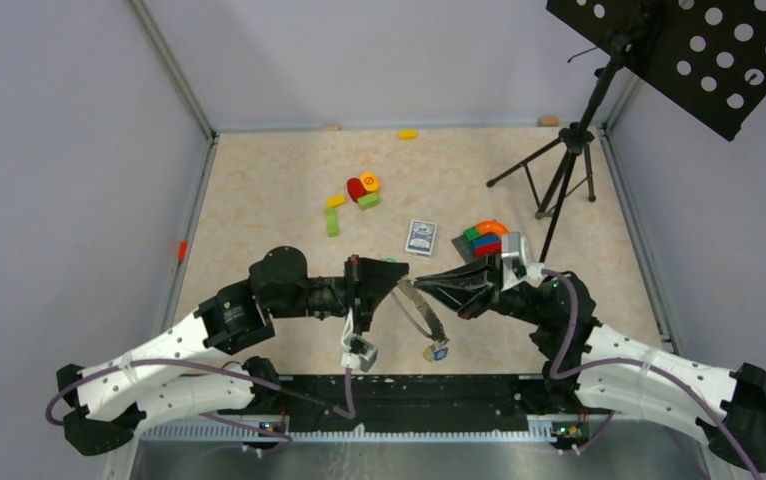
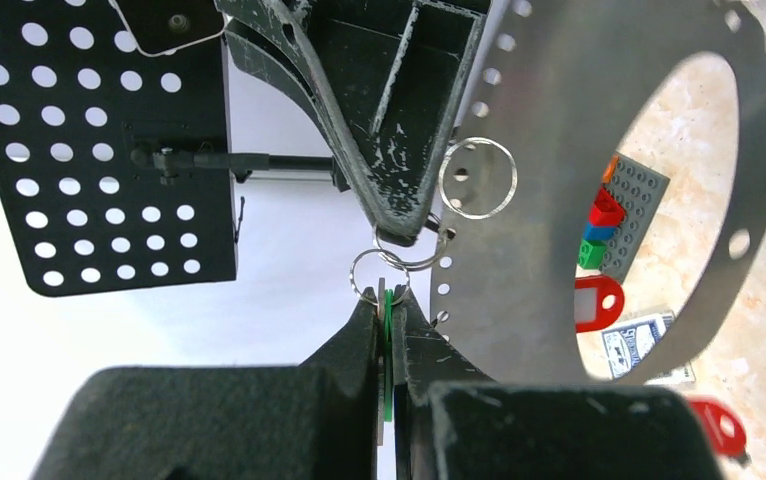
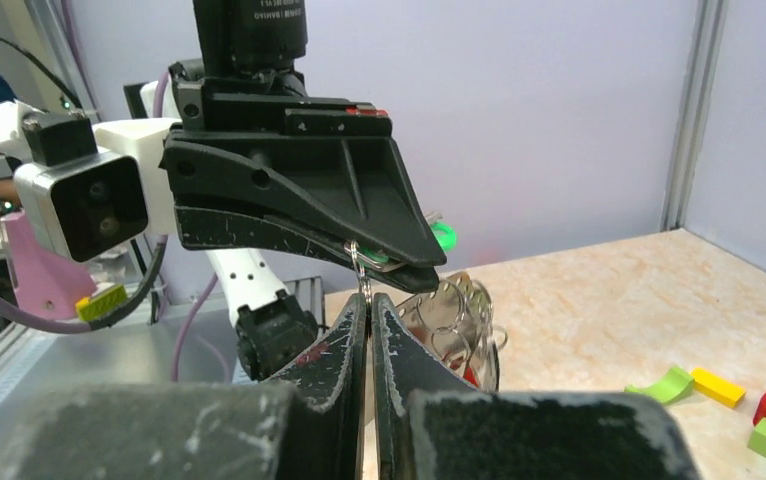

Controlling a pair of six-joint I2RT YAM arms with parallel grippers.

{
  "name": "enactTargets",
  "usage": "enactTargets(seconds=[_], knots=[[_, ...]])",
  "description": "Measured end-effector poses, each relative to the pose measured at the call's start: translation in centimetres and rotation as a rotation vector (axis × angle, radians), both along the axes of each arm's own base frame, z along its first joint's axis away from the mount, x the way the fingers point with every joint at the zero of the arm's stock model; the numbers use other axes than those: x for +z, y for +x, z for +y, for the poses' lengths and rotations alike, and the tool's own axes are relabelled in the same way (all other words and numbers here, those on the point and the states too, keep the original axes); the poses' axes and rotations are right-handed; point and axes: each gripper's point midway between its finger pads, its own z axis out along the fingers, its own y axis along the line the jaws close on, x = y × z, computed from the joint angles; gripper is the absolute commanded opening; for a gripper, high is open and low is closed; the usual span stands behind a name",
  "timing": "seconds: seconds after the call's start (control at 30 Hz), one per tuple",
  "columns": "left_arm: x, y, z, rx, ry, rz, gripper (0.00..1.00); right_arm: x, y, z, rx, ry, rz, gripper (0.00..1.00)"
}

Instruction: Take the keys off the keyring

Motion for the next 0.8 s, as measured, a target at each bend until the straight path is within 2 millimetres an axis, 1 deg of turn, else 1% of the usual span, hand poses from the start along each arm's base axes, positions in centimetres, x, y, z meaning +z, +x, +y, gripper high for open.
enactTargets(seconds=[0.2,0.43,0.6,0.8], knots=[[-0.2,0.0,0.0,0.005,-0.018,0.008,0.0,1.0,-0.1,-0.4,-0.001,0.067,0.011,0.0],[-0.5,0.1,-0.1,0.006,-0.022,0.018,0.0,1.6,0.2,-0.6,-0.013,0.101,0.02,0.0],[-0.4,0.1,-0.1,0.008,-0.023,0.02,0.0,1.4,0.5,-0.7,-0.034,0.108,0.032,0.0],[-0.6,0.2,0.0,0.016,-0.016,0.02,0.0,0.4,0.9,-1.4,-0.087,0.071,0.046,0.0]])
